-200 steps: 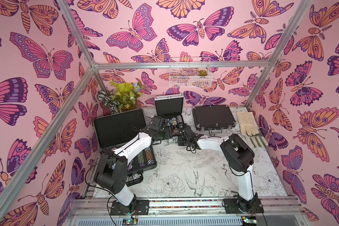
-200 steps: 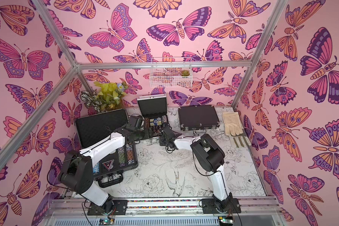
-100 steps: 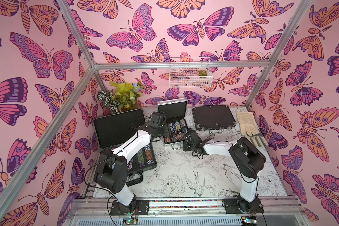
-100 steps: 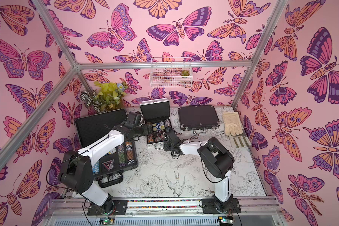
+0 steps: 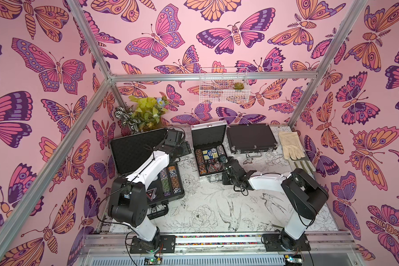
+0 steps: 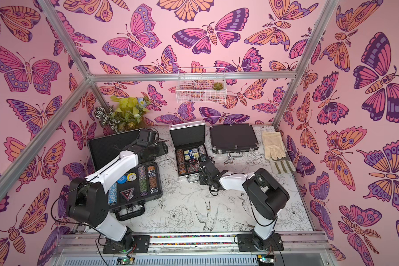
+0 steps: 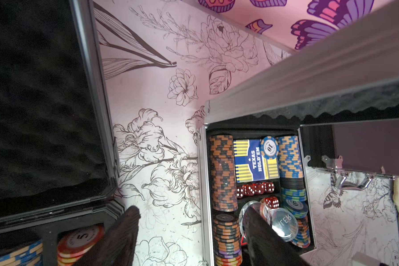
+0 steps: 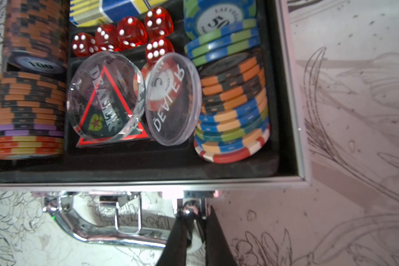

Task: Close the poker set cases
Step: Move the poker set case to the center of the board.

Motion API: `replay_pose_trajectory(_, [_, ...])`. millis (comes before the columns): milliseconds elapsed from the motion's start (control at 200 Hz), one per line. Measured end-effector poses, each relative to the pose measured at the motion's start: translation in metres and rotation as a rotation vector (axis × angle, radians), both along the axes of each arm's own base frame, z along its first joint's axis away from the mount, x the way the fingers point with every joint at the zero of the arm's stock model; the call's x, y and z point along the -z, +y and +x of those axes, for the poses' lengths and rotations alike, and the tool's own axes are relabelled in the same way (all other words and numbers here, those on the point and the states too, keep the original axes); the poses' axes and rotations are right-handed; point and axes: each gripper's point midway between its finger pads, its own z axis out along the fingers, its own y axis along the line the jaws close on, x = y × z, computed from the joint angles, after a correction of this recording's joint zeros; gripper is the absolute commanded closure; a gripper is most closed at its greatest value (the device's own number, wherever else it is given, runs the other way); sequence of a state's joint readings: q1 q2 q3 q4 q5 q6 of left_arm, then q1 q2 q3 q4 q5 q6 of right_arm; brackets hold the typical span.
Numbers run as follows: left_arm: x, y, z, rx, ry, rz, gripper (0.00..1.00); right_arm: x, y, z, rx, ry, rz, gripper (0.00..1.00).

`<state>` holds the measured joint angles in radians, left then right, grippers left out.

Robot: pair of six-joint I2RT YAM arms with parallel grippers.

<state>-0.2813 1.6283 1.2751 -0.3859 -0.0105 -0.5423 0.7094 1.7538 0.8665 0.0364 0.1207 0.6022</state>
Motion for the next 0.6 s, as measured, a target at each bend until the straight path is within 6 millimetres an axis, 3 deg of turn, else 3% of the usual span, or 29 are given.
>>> replay_pose_trajectory(155, [-0.019,0.007,0.022,-0.007,-0.041,-0.041,0.26,0.001,-0.001,-0.002,0.003,0.009,-0.003,0.72])
replay_pose_trajectory(291, [-0.021,0.009,0.038,0.017,-0.060,-0.075,0.30,0.001,-0.003,-0.003,0.018,0.024,0.000,0.56])
replay_pose_trajectory(601, [-0.023,0.001,0.061,0.067,-0.089,-0.173,0.33,-0.011,-0.015,-0.011,0.011,0.061,-0.025,0.49])
